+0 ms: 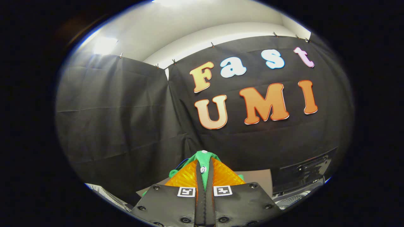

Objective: Put the clothes into the washing machine and then close the washing machine lid.

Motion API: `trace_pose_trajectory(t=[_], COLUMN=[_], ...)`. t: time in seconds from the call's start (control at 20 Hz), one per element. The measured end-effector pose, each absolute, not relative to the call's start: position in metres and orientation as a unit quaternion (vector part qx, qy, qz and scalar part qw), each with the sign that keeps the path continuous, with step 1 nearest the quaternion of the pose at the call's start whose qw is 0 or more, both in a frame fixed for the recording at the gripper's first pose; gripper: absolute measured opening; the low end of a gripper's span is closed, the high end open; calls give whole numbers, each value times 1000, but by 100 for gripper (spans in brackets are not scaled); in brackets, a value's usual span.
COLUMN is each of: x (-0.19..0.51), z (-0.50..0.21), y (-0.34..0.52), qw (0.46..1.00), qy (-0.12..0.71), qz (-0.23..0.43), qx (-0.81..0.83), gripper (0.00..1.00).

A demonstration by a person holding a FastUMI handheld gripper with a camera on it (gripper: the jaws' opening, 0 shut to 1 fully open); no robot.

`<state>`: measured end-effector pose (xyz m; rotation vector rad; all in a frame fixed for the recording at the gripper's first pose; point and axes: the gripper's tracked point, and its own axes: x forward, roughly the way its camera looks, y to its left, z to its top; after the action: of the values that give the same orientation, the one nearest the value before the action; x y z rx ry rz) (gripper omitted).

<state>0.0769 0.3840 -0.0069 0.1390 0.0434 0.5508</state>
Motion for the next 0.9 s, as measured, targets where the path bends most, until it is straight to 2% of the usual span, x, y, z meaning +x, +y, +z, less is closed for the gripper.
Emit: trace_pose_trajectory(t=[0.5, 0.9], x=[115, 155], z=[47, 40], y=[242, 121], qw=[976, 981], qy=[-25, -28], qz=[204, 176], qx=[68, 75], gripper=[8, 8])
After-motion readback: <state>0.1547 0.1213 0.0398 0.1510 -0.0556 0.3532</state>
